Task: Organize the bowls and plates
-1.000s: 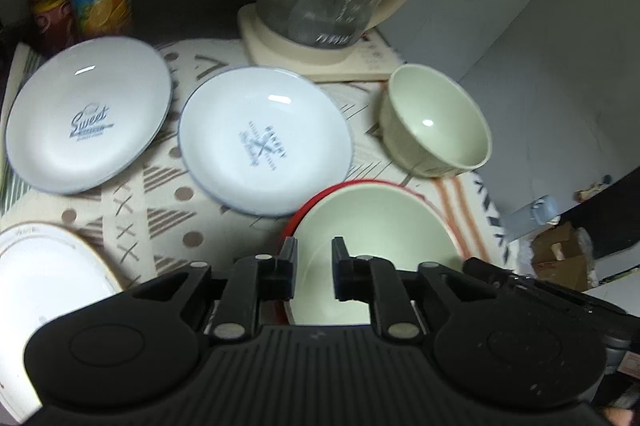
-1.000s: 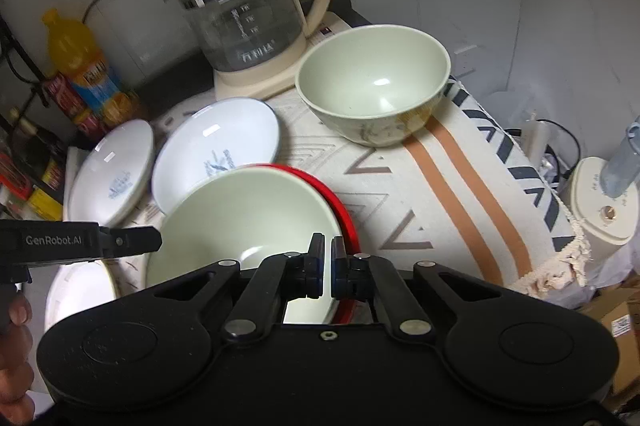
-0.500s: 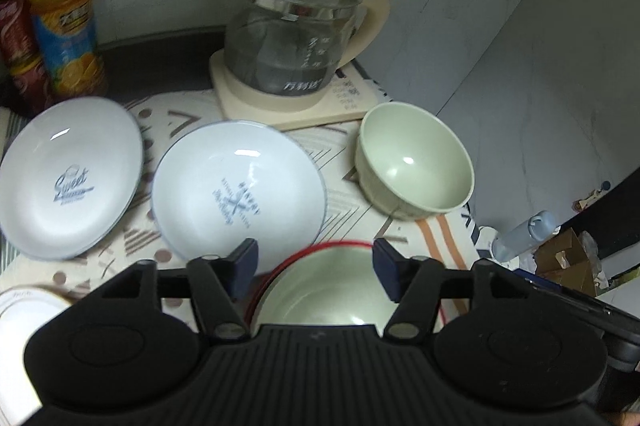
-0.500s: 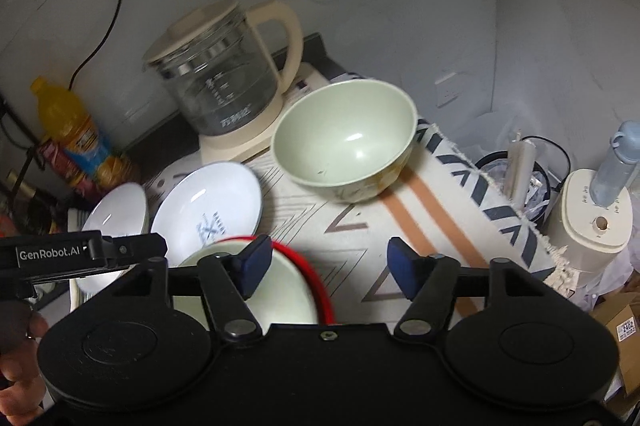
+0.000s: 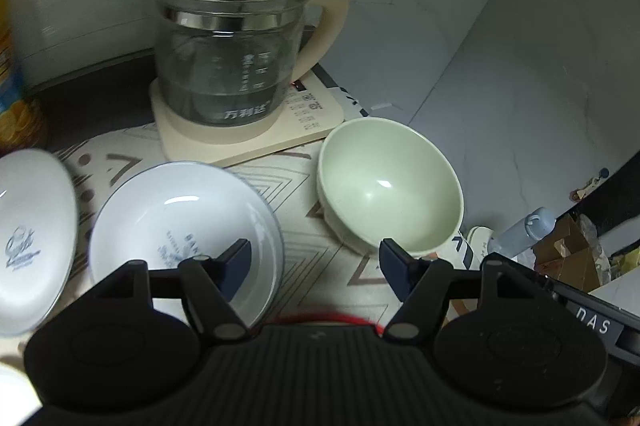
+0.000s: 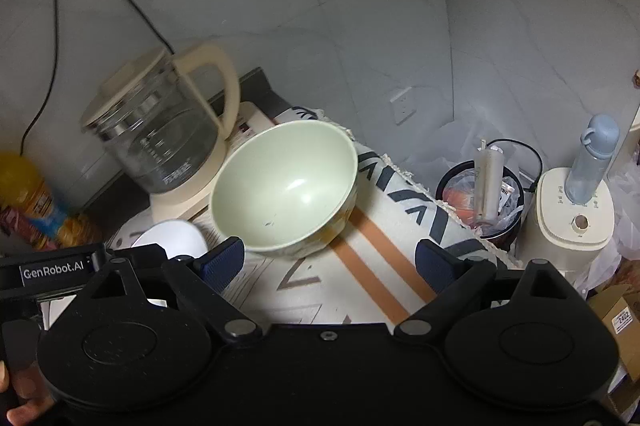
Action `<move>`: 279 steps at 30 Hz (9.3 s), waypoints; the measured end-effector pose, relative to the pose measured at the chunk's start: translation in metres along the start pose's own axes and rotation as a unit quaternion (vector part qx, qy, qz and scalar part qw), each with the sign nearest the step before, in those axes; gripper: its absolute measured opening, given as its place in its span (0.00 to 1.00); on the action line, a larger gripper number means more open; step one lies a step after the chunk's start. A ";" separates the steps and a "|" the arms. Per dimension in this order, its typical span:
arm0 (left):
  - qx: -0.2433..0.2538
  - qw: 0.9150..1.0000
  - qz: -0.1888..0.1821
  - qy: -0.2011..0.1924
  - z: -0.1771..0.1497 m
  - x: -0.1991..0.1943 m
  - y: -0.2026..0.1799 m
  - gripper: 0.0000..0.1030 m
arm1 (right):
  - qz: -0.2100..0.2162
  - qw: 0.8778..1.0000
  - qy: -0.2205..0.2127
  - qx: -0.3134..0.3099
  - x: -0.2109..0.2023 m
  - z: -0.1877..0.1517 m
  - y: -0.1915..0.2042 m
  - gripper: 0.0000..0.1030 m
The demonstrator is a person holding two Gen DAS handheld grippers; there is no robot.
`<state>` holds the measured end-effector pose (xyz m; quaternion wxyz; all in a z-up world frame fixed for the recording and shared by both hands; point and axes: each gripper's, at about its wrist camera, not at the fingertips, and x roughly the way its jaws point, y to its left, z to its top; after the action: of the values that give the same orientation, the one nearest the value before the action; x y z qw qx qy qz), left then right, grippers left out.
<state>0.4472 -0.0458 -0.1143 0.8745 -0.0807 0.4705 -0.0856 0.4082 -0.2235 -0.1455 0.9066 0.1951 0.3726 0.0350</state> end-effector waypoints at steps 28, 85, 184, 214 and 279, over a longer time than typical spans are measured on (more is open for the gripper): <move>0.026 0.998 -0.013 0.052 0.036 0.103 -0.011 0.39 | -0.026 0.995 0.061 0.073 0.101 0.019 -0.014 0.41; -0.060 0.998 0.016 -0.032 -0.049 -0.079 0.008 0.15 | 0.063 0.997 0.020 -0.039 -0.044 -0.027 0.043 0.21; -0.144 0.983 0.112 -0.025 -0.162 -0.208 0.215 0.89 | 0.108 0.980 0.030 -0.163 -0.094 -0.147 0.212 1.00; -0.186 0.981 0.059 -0.008 -0.096 -0.071 0.318 0.38 | 0.085 0.988 0.119 -0.040 0.076 -0.130 0.259 0.62; -0.197 0.975 0.065 -0.077 -0.169 -0.150 0.269 0.16 | 0.137 0.984 0.095 -0.066 0.008 -0.164 0.257 0.13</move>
<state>0.2440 0.2390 -0.1448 0.8789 -0.2269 0.4132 0.0728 0.3222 0.0686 -0.1593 0.8644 0.1799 0.4237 0.2022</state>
